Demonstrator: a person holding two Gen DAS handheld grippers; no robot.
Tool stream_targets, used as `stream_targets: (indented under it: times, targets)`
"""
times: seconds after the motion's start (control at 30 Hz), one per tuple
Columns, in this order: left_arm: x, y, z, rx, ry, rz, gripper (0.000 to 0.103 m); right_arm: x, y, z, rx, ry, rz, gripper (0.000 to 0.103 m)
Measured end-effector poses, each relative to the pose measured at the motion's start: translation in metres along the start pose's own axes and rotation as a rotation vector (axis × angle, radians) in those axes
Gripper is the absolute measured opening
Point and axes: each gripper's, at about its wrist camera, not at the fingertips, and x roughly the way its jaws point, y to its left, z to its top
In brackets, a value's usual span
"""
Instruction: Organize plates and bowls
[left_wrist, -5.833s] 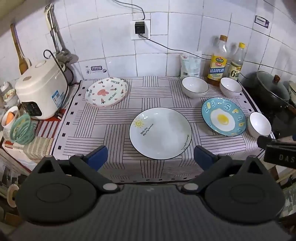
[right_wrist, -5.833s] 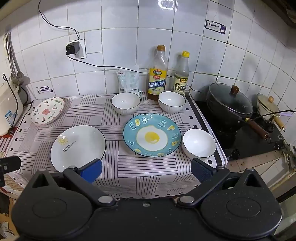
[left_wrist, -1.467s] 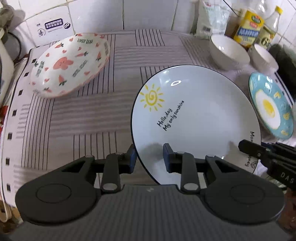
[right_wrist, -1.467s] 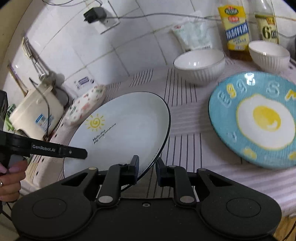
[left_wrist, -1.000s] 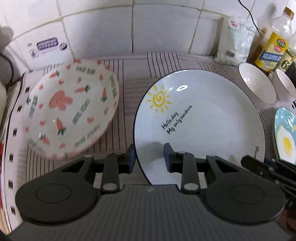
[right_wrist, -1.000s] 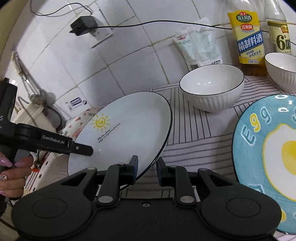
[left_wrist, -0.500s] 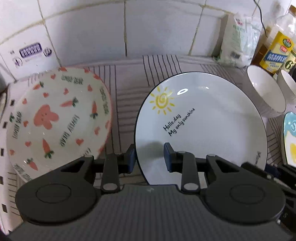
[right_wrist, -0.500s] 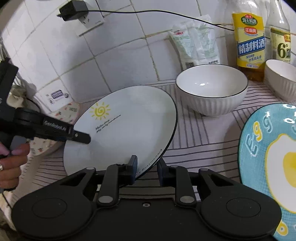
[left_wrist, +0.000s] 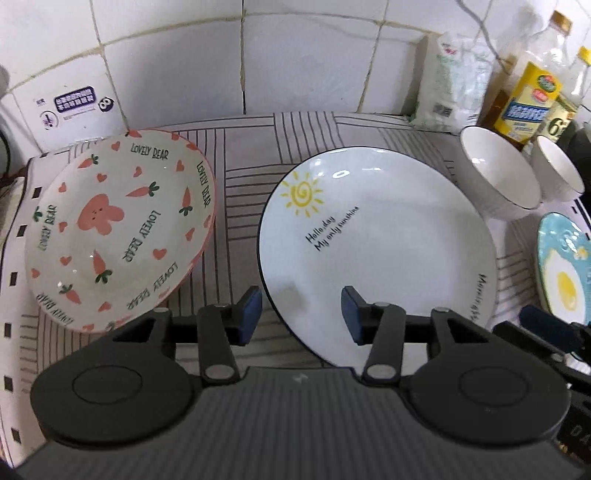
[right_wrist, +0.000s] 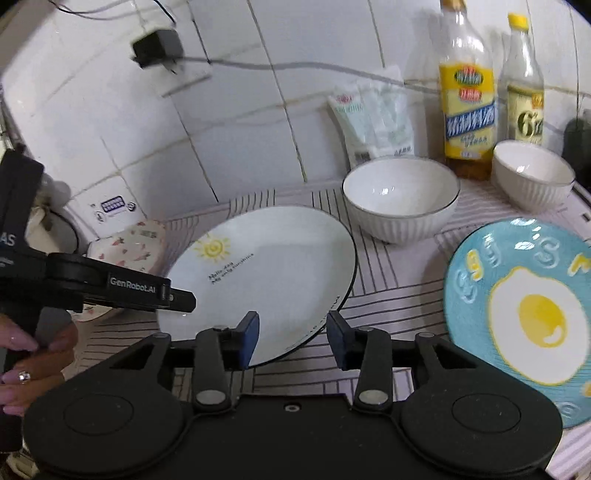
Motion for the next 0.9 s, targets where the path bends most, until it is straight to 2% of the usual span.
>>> stream_targets:
  times: [0.17, 0.53, 0.73, 0.9]
  targets:
    - [-0.029, -0.007, -0.008, -0.014, -0.021, -0.037, 0.049, -0.036, -0.009, -0.002, -0.005, -0.023, -0.019, 0.054]
    - [-0.069, -0.054, -0.024, 0.095, -0.097, -0.115, 0.051, -0.093, -0.053, -0.018, 0.061, -0.115, -0.16, 0.054]
    - [-0.071, -0.093, -0.034, 0.153, -0.112, -0.207, 0.06, -0.101, -0.077, -0.045, 0.072, -0.175, -0.238, 0.057]
    - [-0.058, -0.12, -0.039, 0.145, -0.1, -0.271, 0.064, -0.092, -0.101, -0.052, 0.07, -0.152, -0.303, 0.057]
